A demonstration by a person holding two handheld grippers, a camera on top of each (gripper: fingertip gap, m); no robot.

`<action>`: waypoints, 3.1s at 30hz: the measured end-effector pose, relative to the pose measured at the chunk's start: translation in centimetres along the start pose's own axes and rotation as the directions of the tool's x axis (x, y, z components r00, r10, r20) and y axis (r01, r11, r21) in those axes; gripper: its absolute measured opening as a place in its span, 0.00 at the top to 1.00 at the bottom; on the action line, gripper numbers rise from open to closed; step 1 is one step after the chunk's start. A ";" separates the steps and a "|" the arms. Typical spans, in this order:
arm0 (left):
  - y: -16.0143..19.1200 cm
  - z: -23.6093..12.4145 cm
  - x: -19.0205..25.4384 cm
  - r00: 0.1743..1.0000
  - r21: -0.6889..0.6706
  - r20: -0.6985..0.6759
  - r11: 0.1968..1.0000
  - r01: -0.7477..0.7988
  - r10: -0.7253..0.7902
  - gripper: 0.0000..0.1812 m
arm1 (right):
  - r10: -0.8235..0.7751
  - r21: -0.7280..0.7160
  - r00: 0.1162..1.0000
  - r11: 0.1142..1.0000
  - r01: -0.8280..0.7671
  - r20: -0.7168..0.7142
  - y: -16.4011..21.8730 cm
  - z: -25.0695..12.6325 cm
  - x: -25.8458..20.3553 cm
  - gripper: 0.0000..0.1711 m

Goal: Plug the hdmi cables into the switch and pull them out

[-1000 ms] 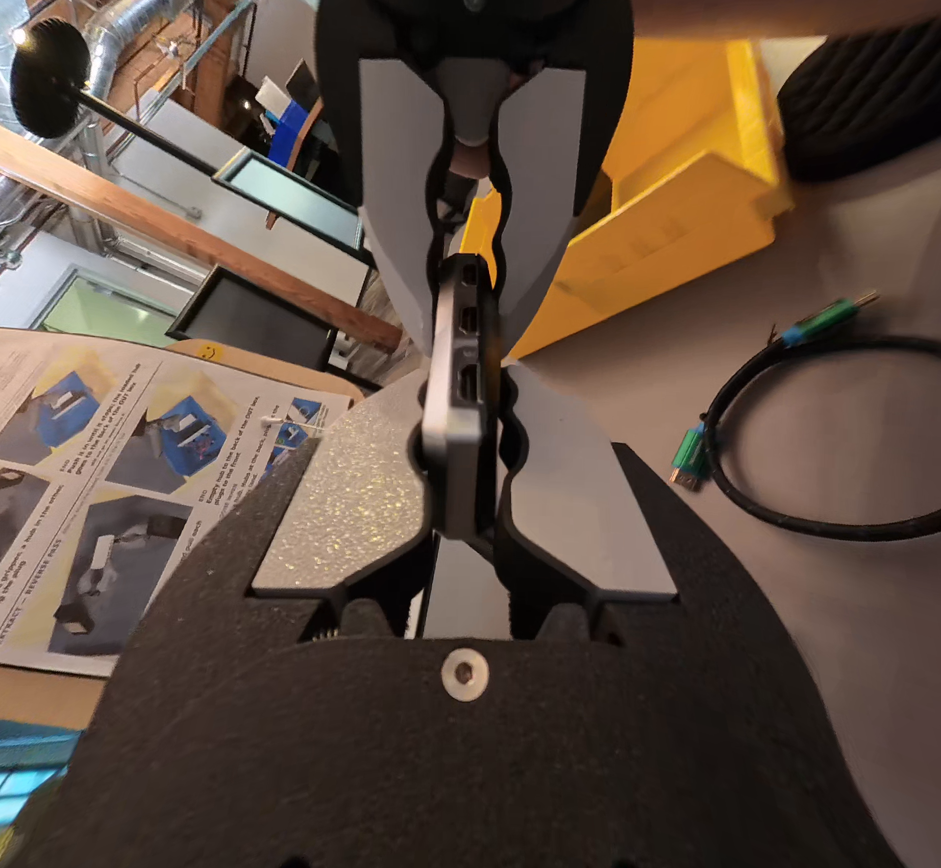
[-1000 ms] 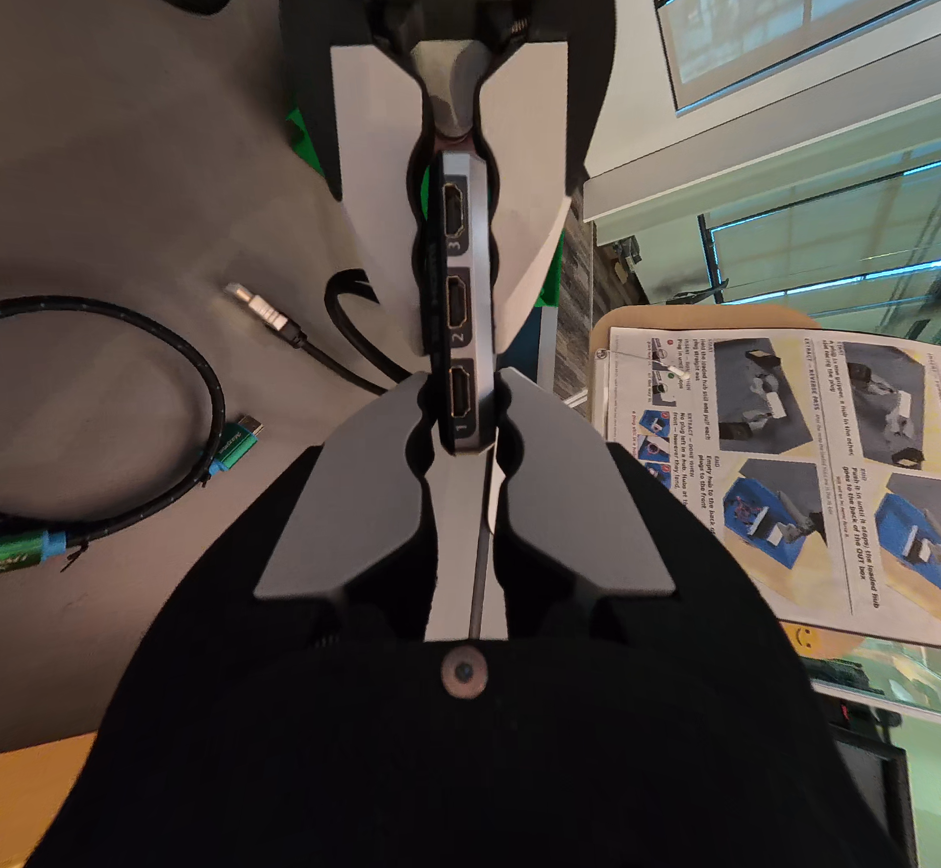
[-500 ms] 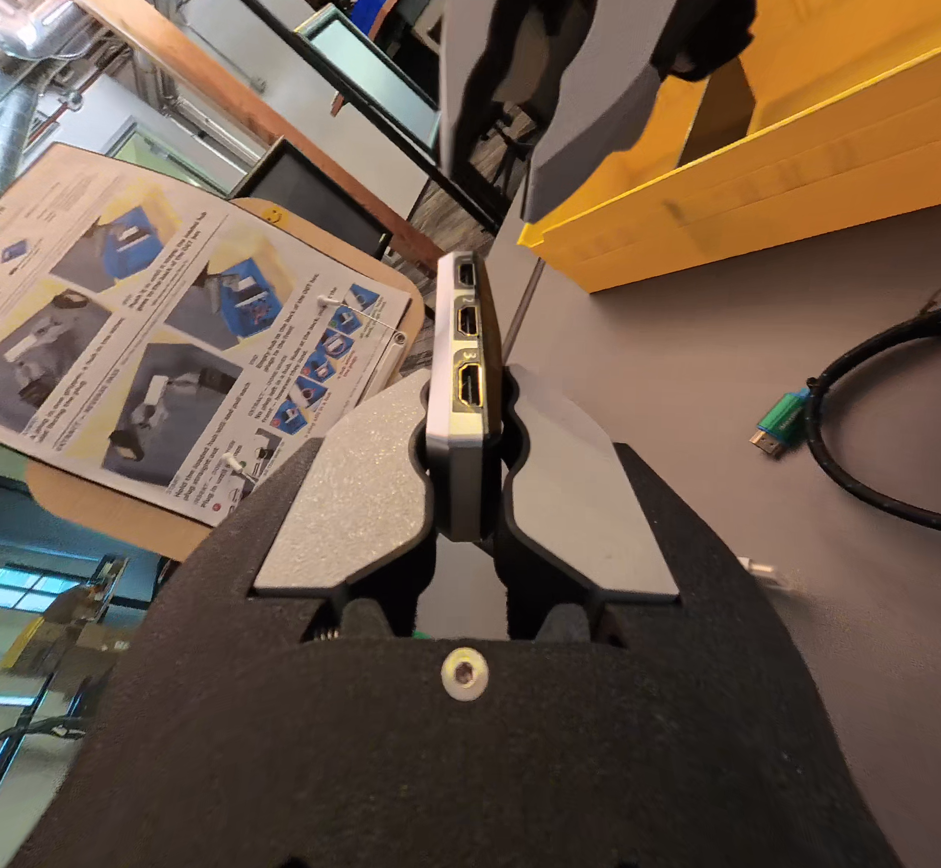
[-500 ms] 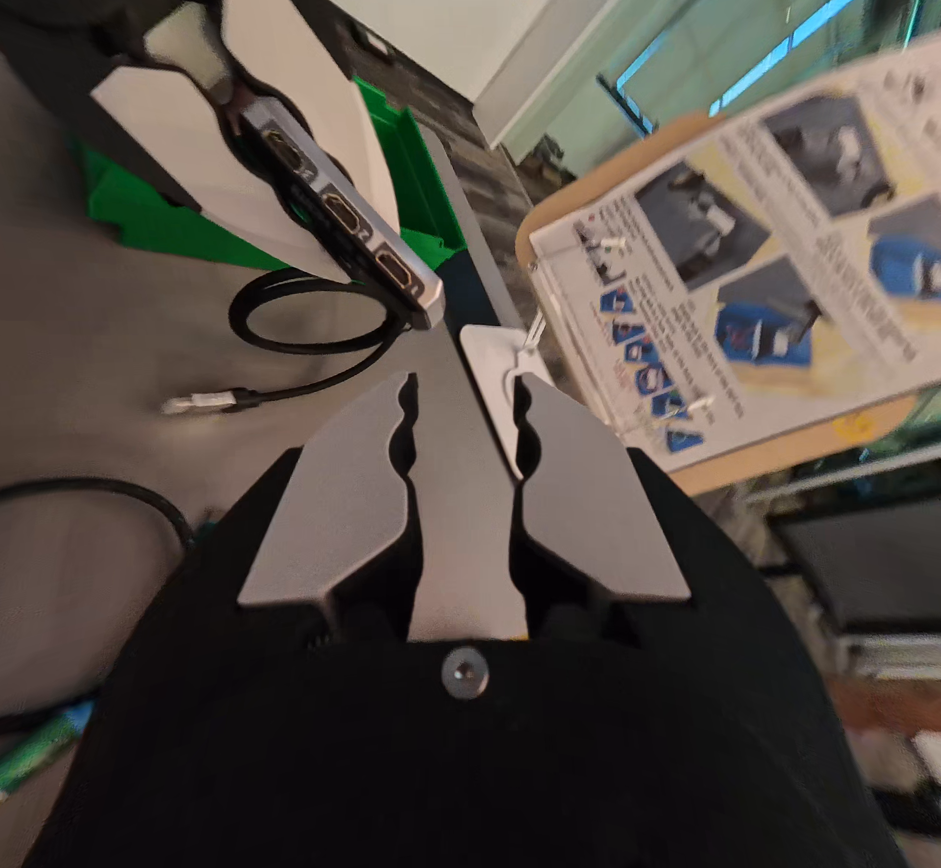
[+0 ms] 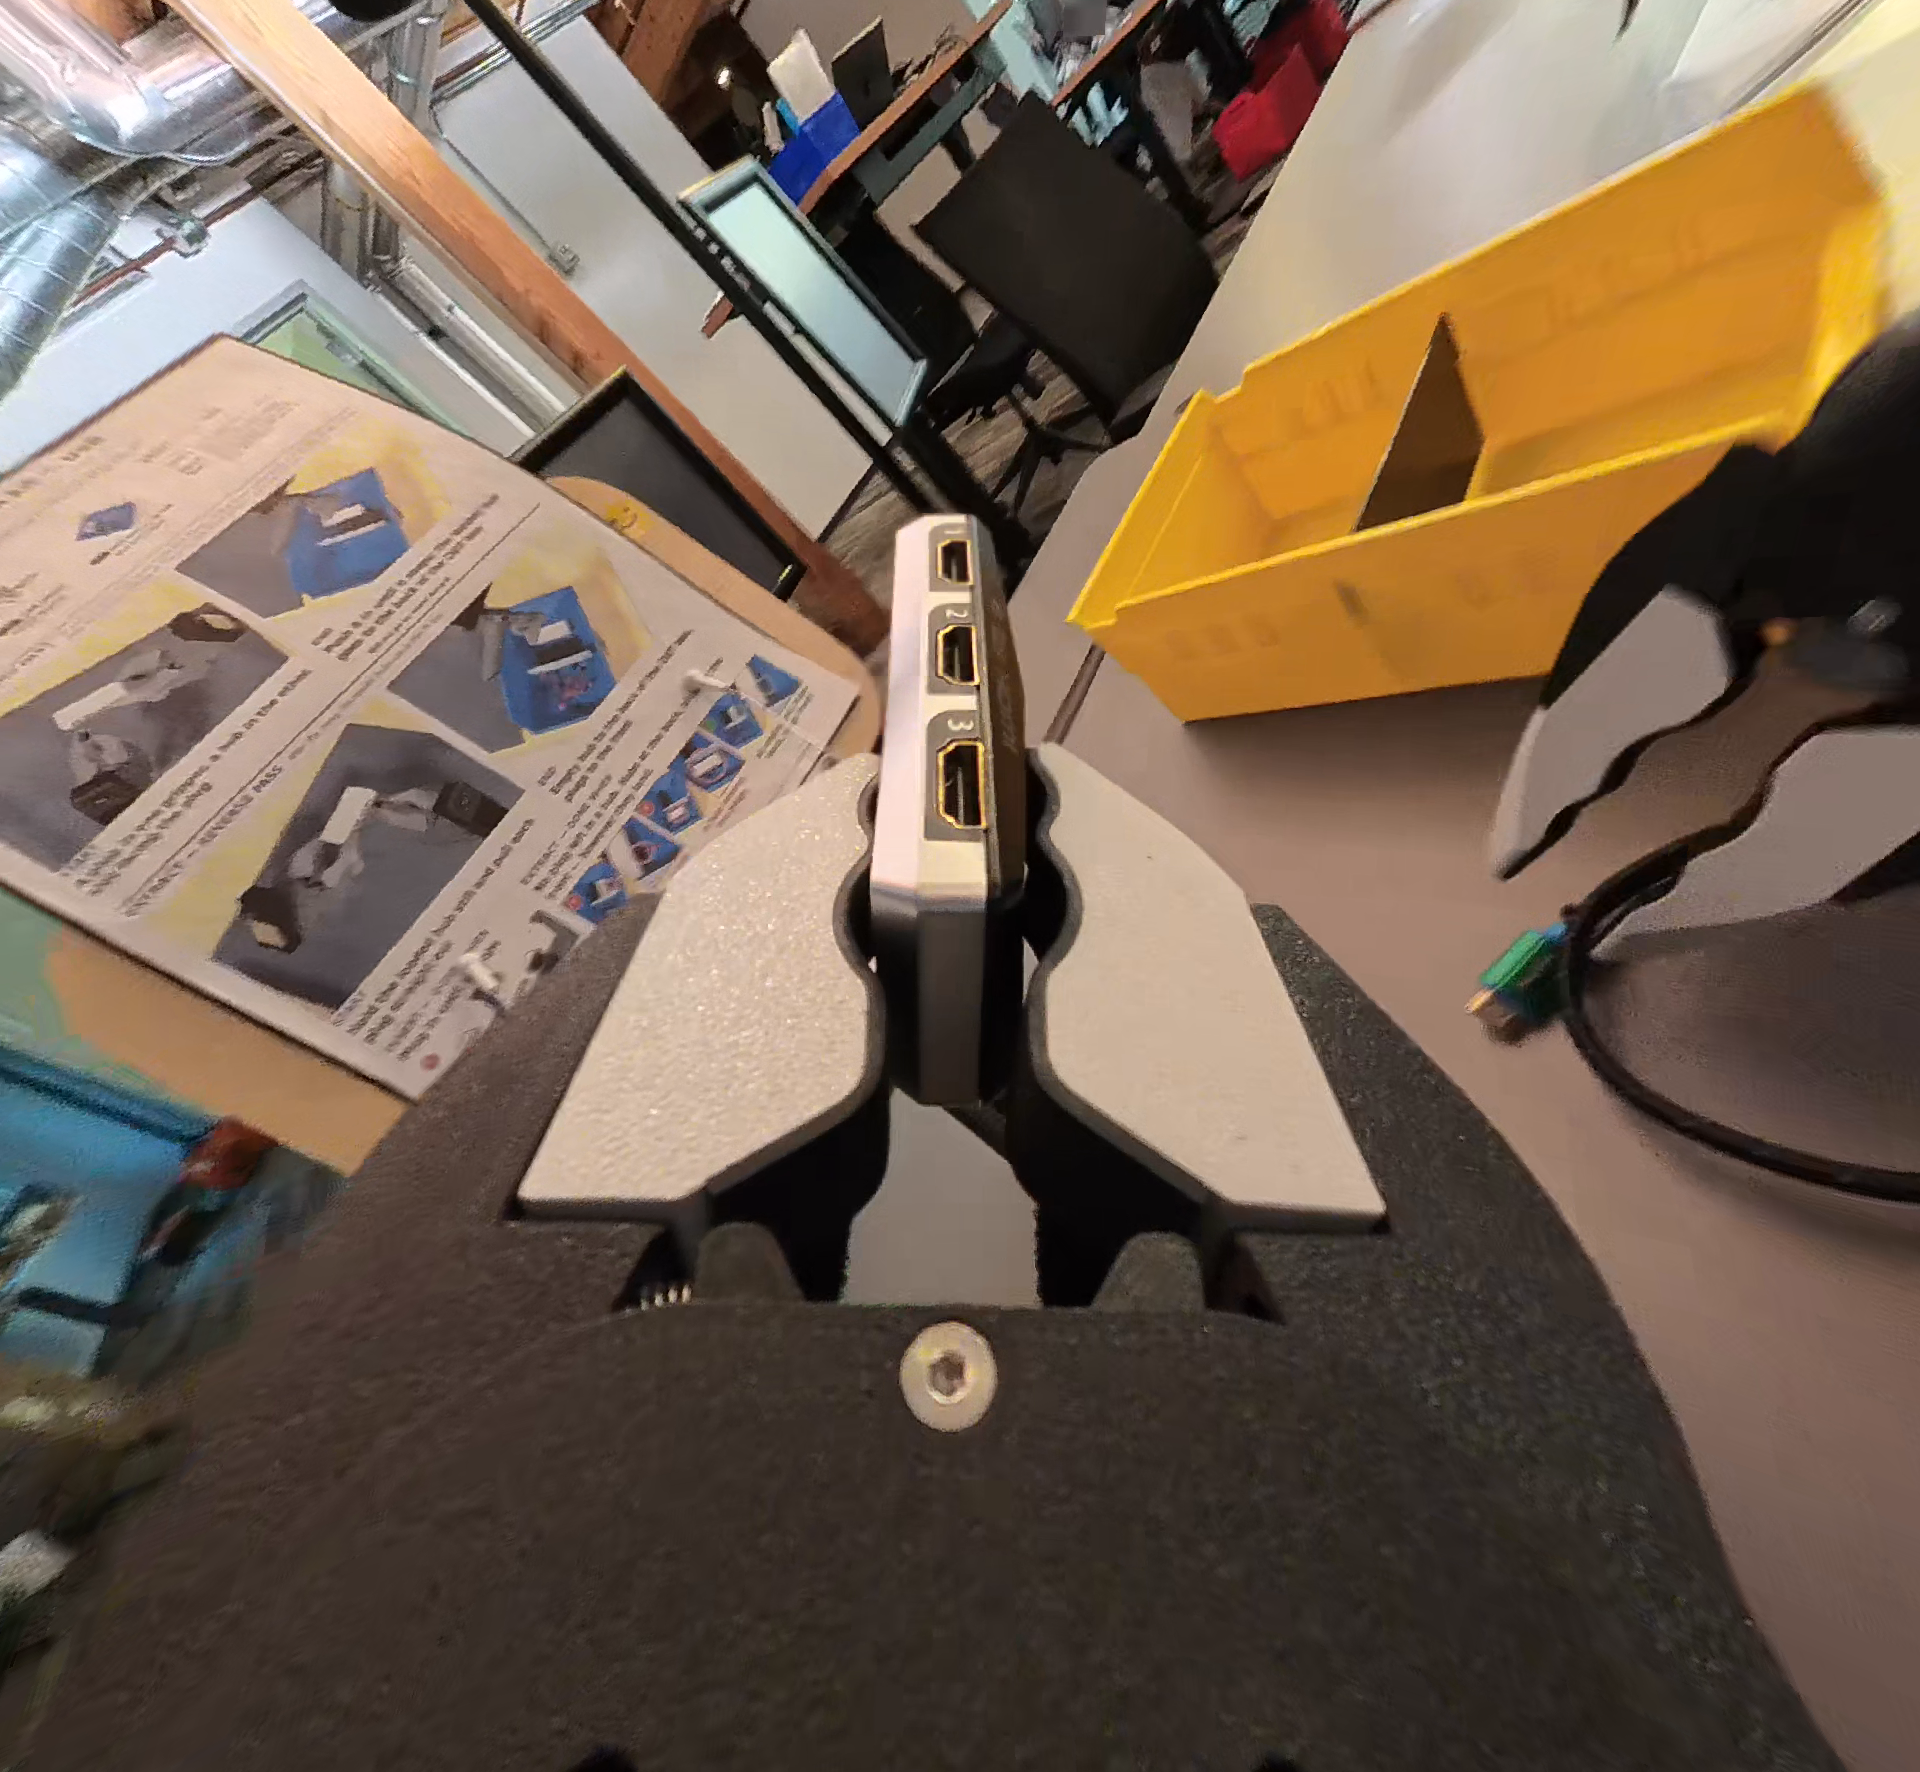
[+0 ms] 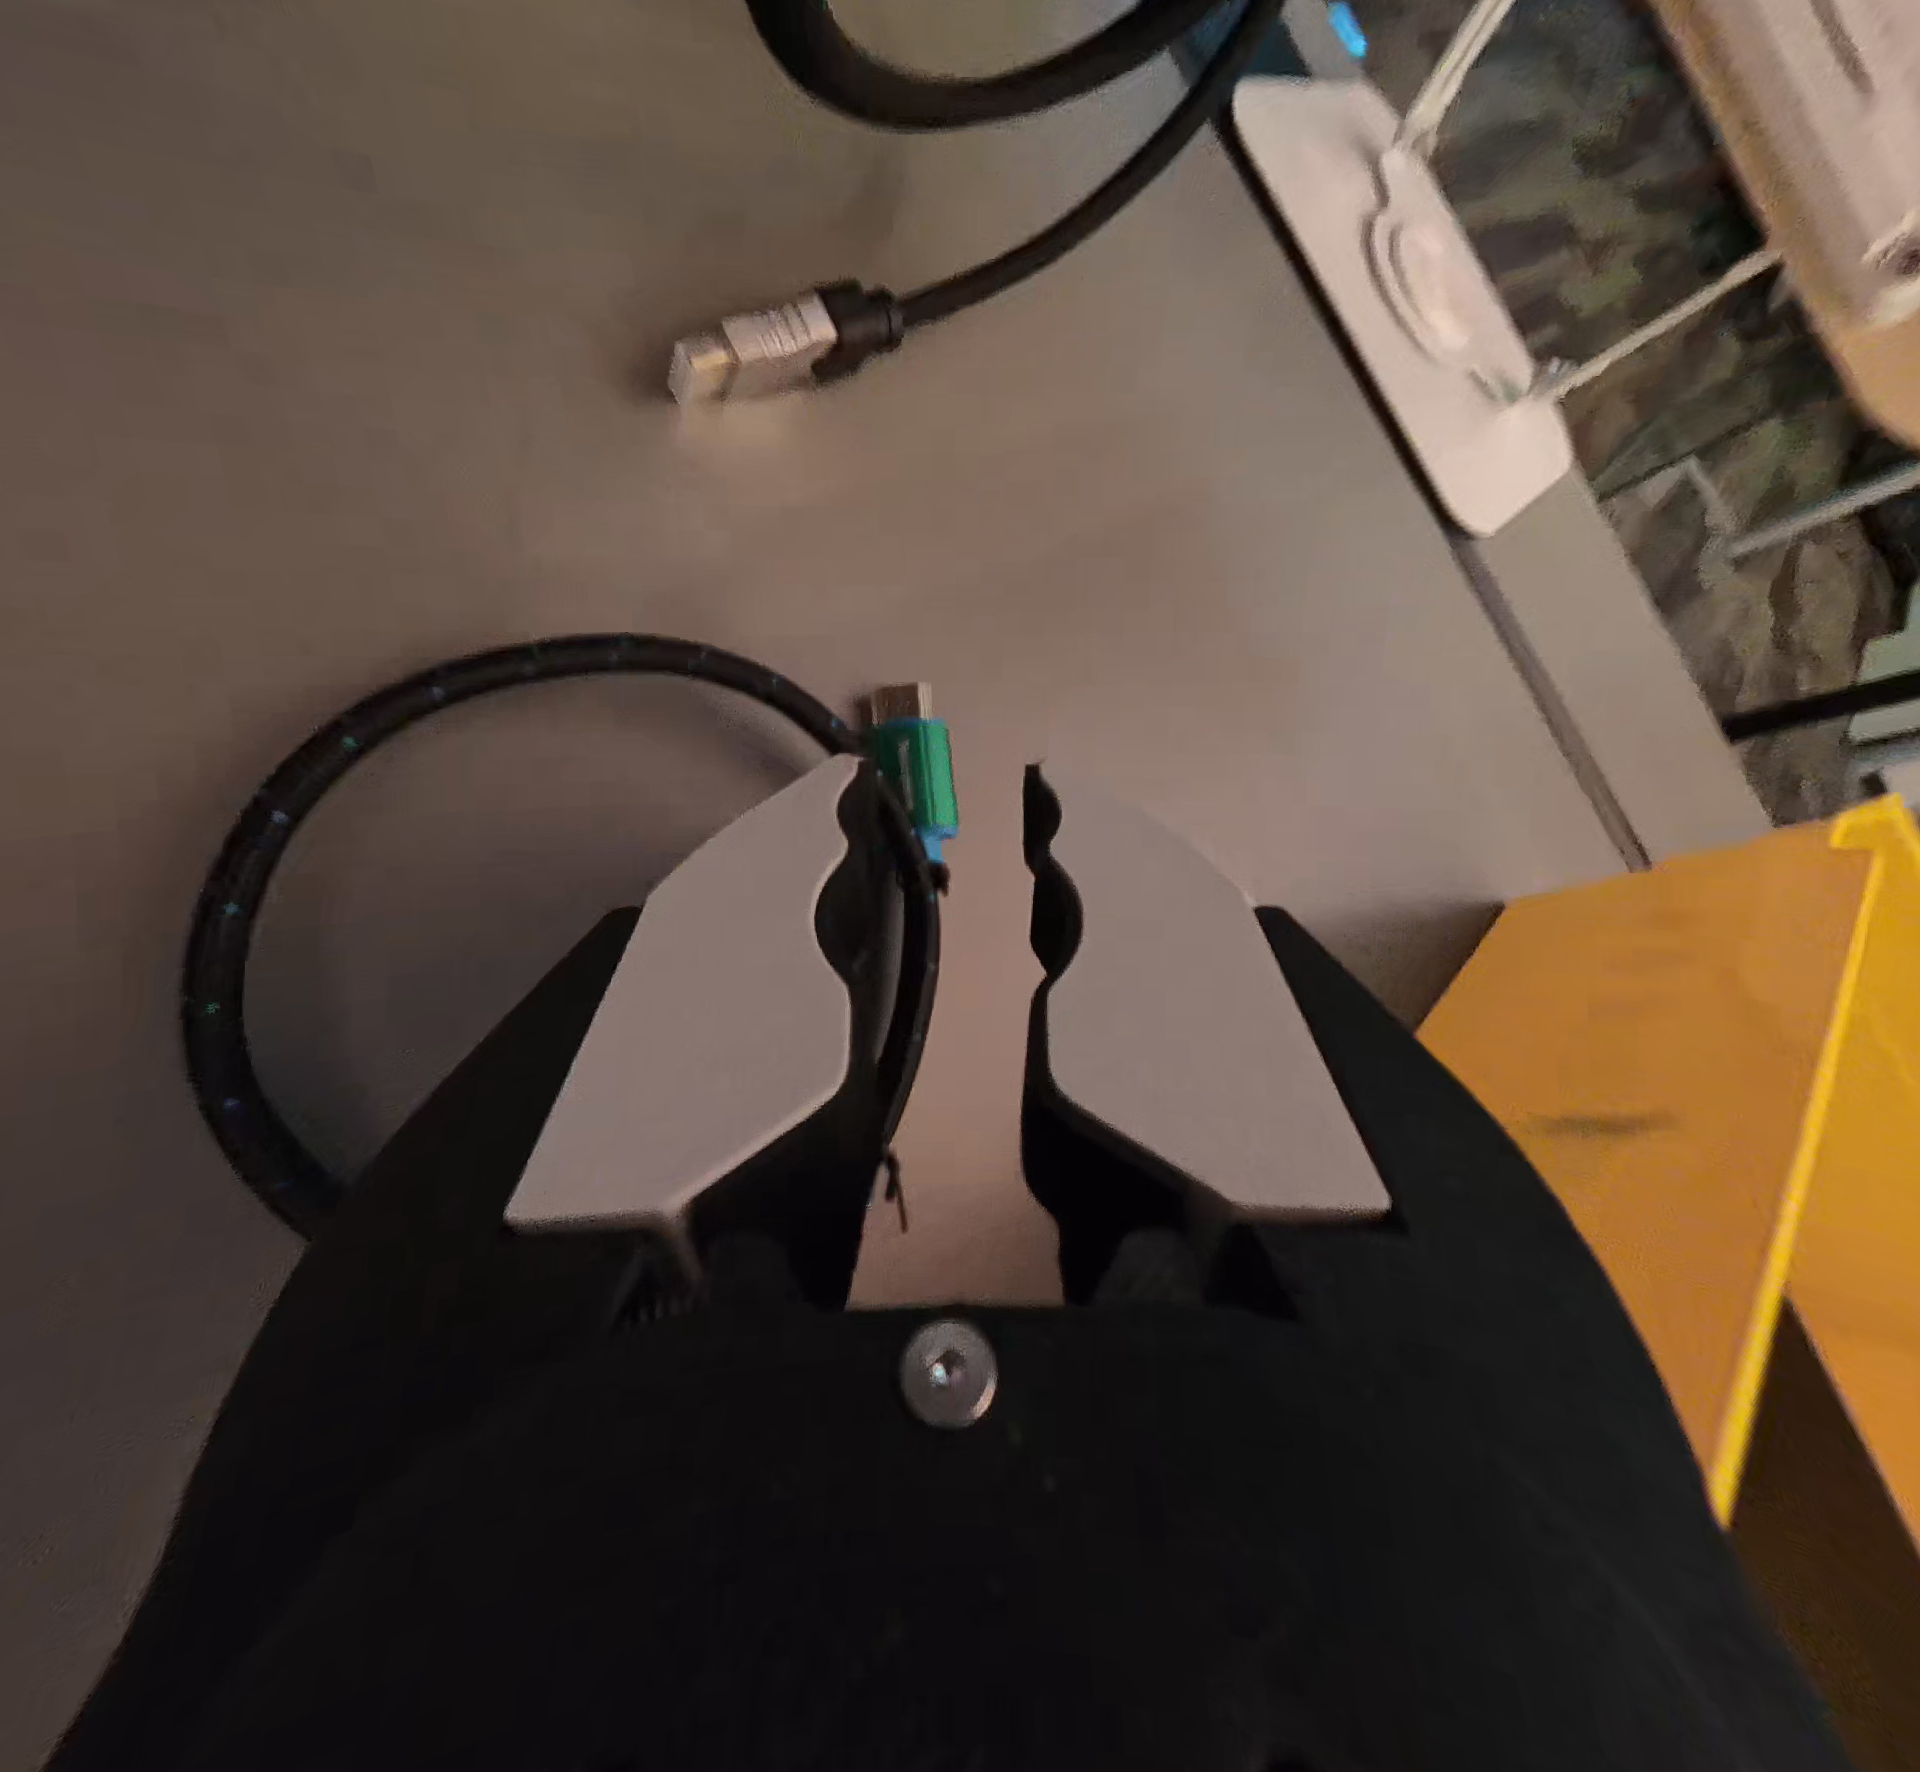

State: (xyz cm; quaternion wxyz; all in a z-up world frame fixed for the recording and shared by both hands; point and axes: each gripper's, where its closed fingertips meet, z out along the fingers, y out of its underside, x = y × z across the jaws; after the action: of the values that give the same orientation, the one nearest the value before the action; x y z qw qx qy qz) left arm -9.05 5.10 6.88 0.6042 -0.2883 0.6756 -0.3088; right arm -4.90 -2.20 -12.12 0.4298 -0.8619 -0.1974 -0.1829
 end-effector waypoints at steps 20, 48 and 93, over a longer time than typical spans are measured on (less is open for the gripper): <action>-2.4 -1.7 -0.7 1.000 0.091 0.010 0.995 -0.026 0.025 0.88 | 0.345 -0.021 0.932 0.939 -0.344 0.109 2.4 1.5 0.0 0.94; 2.3 2.9 0.3 0.945 -0.119 0.239 0.973 -0.198 0.222 0.88 | 0.387 0.089 0.824 0.883 -0.460 0.414 -12.4 -10.6 10.2 0.94; 6.4 5.7 3.9 0.742 -0.467 0.131 0.701 -0.539 0.658 0.87 | 0.476 -0.233 0.772 0.880 -0.415 0.421 -6.1 -3.7 8.9 0.94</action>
State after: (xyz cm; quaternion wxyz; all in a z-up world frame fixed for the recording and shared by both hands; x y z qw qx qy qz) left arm -3.91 5.85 -1.00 0.6913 -0.2087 0.6850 0.0970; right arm -0.89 -0.20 -1.60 0.3452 -0.9274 -0.0727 0.1245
